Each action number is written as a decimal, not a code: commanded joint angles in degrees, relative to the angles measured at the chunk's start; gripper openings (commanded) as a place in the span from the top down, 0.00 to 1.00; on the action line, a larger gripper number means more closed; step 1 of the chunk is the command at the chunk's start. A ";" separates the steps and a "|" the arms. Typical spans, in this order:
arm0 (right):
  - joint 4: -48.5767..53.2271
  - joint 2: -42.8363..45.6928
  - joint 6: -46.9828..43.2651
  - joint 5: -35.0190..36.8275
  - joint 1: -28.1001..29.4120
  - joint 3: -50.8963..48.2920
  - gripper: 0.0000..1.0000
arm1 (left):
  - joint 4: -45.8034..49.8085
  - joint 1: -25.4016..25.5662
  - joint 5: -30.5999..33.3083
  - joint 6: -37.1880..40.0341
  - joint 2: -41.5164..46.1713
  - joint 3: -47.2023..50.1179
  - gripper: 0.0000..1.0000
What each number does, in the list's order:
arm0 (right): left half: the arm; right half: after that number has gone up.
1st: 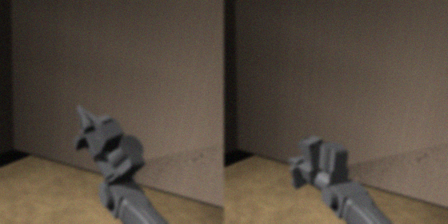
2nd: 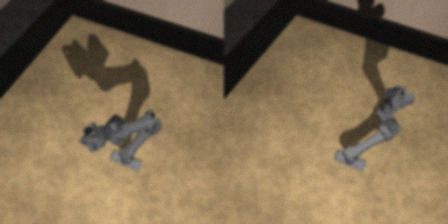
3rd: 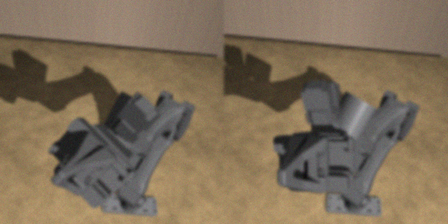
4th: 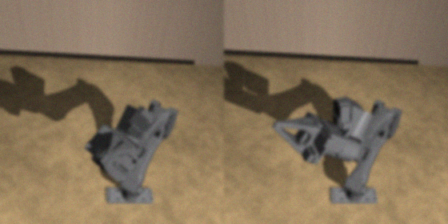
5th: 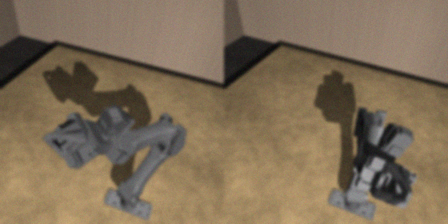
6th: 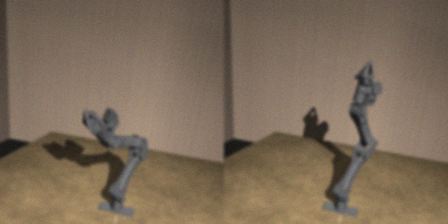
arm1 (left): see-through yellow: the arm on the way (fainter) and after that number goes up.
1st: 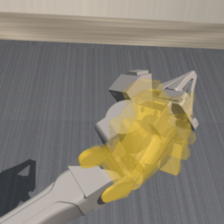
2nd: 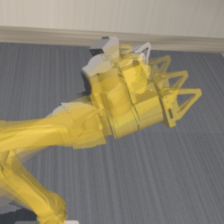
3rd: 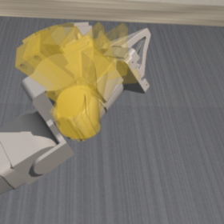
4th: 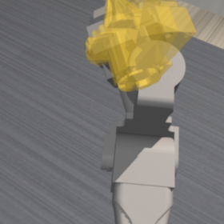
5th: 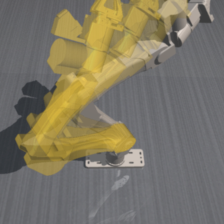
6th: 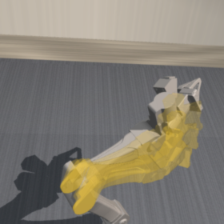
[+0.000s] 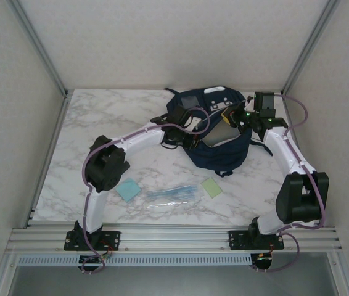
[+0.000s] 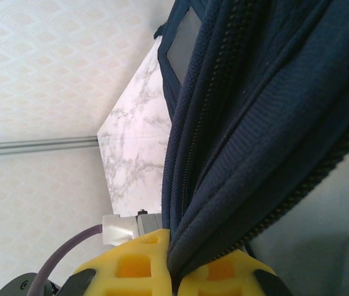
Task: Pack the student bag
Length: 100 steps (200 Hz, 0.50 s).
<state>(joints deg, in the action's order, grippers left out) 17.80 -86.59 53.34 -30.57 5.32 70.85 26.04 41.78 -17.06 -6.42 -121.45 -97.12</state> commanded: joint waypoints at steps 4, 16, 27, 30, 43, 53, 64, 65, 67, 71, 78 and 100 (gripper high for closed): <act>-3.18 2.89 -1.42 -0.94 -1.18 3.08 1.00 | 3.15 -2.73 11.31 -0.28 0.88 1.05 1.00; -2.67 3.30 -1.83 -0.70 -1.26 3.07 1.00 | 4.56 -4.13 14.77 -1.13 0.43 1.02 1.00; -2.44 3.57 -2.01 -0.70 -1.36 3.11 1.00 | 4.92 -5.30 16.37 -1.84 0.16 1.25 1.00; -2.41 3.61 -2.00 -0.70 -1.39 3.12 1.00 | 4.95 -5.63 16.62 -2.10 0.01 1.29 1.00; -2.05 3.75 -2.09 -0.86 -1.53 3.19 1.00 | 4.63 -6.65 18.05 -3.04 -0.47 0.84 1.00; -1.96 3.95 -2.13 -0.99 -1.59 3.16 1.00 | 4.25 -7.27 19.28 -3.41 -1.14 -0.24 1.00; -1.95 4.13 -2.18 -0.97 -1.55 3.06 1.00 | 4.35 -7.84 19.65 -3.93 -2.29 -2.42 1.00; -1.97 4.14 -2.14 -0.98 -1.55 3.07 1.00 | 4.41 -7.94 19.45 -3.99 -2.38 -2.53 1.00; -1.91 4.14 -2.11 -0.92 -1.54 3.04 1.00 | 4.62 -8.05 19.09 -4.03 -2.52 -3.14 1.00; -1.93 4.20 -2.09 -0.98 -1.55 2.91 1.00 | 4.78 -8.26 18.13 -4.11 -3.01 -4.13 1.00; -2.16 4.23 -1.91 -1.00 -1.55 2.78 1.00 | 5.06 -8.38 16.25 -4.17 -3.51 -5.48 1.00; -2.63 4.00 -1.59 -1.55 -1.58 2.61 1.00 | 2.75 -7.87 6.67 -3.24 -2.62 -5.26 1.00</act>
<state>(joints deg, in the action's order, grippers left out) 18.98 -85.65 53.10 -31.14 4.58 70.85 29.54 32.86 -2.07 -9.26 -124.18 -100.88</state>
